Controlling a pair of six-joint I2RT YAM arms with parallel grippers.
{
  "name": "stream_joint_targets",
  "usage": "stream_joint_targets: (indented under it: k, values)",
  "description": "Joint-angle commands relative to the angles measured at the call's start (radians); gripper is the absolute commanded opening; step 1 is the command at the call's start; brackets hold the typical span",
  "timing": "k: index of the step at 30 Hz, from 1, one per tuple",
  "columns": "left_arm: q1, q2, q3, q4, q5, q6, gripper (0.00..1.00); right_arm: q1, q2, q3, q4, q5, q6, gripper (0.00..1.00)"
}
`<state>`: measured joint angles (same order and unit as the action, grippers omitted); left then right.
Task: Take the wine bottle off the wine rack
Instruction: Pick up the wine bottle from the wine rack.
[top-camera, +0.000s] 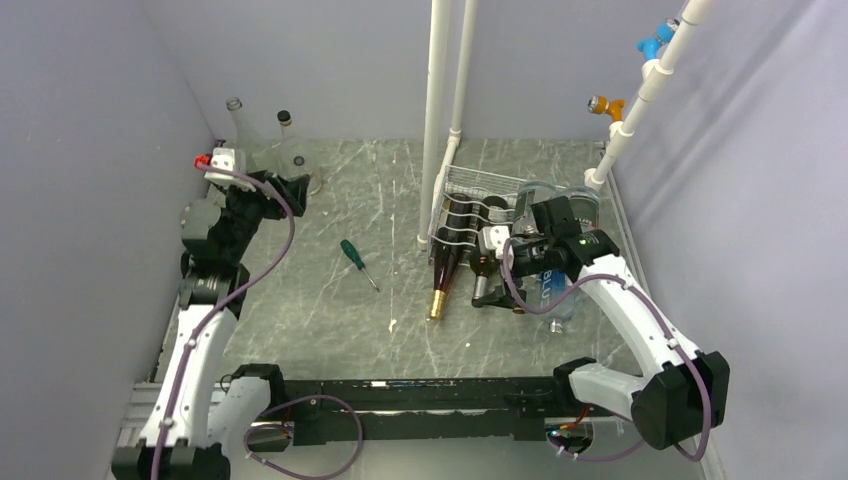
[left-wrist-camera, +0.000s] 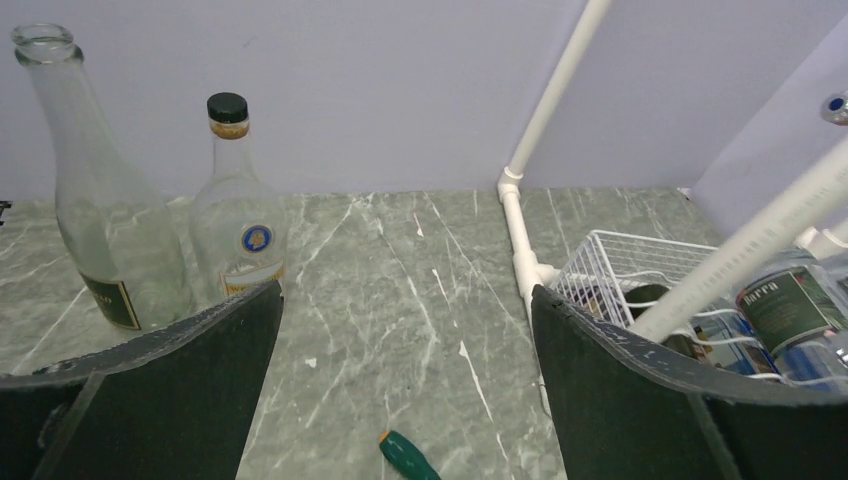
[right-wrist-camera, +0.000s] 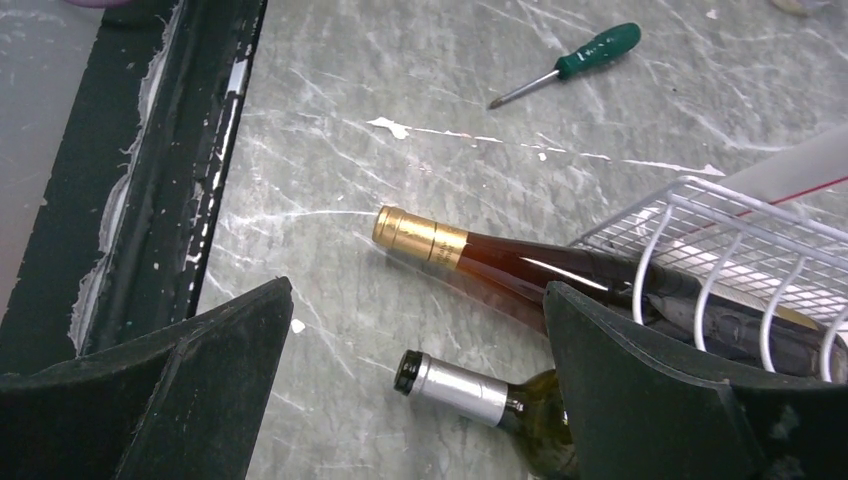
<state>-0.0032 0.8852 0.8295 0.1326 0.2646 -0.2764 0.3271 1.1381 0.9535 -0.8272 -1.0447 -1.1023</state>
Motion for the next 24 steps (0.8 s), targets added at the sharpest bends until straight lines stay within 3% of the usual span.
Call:
stream_joint_targets:
  k: [1,10,24]
  values:
    - [0.0,-0.113,-0.039,-0.087,0.018,-0.008,1.0,-0.031,-0.032,0.027,0.036,-0.065,0.019,1.0]
    - [-0.028,-0.233,-0.142,-0.131,0.058,-0.002,1.0,-0.145,-0.079,-0.009,0.099,-0.114,0.077,1.0]
    - [-0.096,-0.243,-0.207,-0.237,0.212,0.085,1.0,-0.322,-0.109,-0.052,0.16,-0.165,0.11,1.0]
